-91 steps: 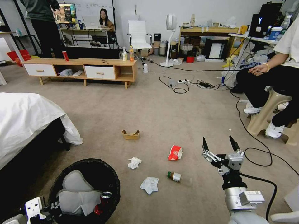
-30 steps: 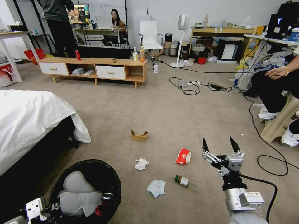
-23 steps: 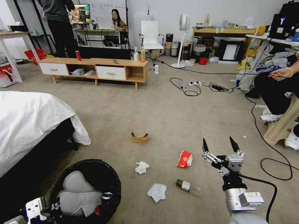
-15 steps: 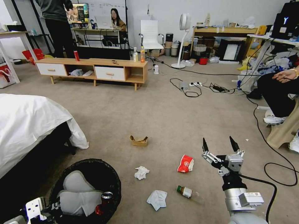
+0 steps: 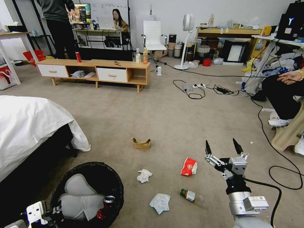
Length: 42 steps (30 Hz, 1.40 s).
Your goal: Pick up the trash bin and place the garbage on the floor into it.
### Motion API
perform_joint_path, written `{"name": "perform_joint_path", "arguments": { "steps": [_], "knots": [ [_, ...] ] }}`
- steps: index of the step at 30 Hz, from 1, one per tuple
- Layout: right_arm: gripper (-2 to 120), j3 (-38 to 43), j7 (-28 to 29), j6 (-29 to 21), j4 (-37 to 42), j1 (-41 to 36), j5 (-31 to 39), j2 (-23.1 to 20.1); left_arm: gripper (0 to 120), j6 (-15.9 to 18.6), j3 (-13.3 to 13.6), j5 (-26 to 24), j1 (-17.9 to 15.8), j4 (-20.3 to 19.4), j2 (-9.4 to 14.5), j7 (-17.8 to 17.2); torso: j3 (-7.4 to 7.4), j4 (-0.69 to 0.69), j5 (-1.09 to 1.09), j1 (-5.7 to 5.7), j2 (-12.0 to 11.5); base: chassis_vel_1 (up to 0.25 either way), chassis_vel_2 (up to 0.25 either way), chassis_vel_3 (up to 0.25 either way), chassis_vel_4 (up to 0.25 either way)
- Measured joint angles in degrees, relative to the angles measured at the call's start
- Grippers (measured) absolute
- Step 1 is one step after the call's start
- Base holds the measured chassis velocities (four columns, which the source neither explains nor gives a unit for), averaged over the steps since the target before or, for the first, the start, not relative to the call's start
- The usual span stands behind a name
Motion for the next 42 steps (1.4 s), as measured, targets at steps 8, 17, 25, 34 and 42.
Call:
{"name": "perform_joint_path", "arguments": {
  "steps": [8,17,25,34,42],
  "knots": [
    [100,0.71,1.03,-12.98,0.99,1.94,8.61,-9.09,3,0.03,-1.22,-0.52,0.27,0.06,0.47,0.28,0.00,0.00,0.01,0.00,0.00,0.000,0.000,0.000,0.000],
    [100,-0.72,6.43,-40.66,3.49,7.51,33.26,-18.98,3,0.14,-1.59,-0.72,0.03,0.92,0.89,0.79,0.00,0.02,0.00,0.00,-0.01,0.000,0.000,0.000,0.000],
    [100,-1.04,3.40,-50.08,-1.23,10.61,39.22,-22.26,3,0.30,-1.40,-1.08,-1.19,2.38,1.77,0.83,0.00,0.00,0.00,0.00,-0.01,0.000,0.000,0.000,0.000],
    [100,-4.08,-5.39,-50.00,-11.81,10.87,29.02,-24.00,3,0.30,-1.29,-1.12,-1.78,3.46,1.75,0.88,0.00,0.00,0.00,0.00,0.00,0.000,0.000,0.000,0.000],
    [100,-7.88,-12.83,-49.04,-19.12,12.35,21.81,-24.25,3,0.18,-0.62,-0.39,-2.23,4.11,1.02,0.92,0.00,0.00,0.00,0.00,-0.01,0.000,0.000,0.000,0.000]
  ]
}}
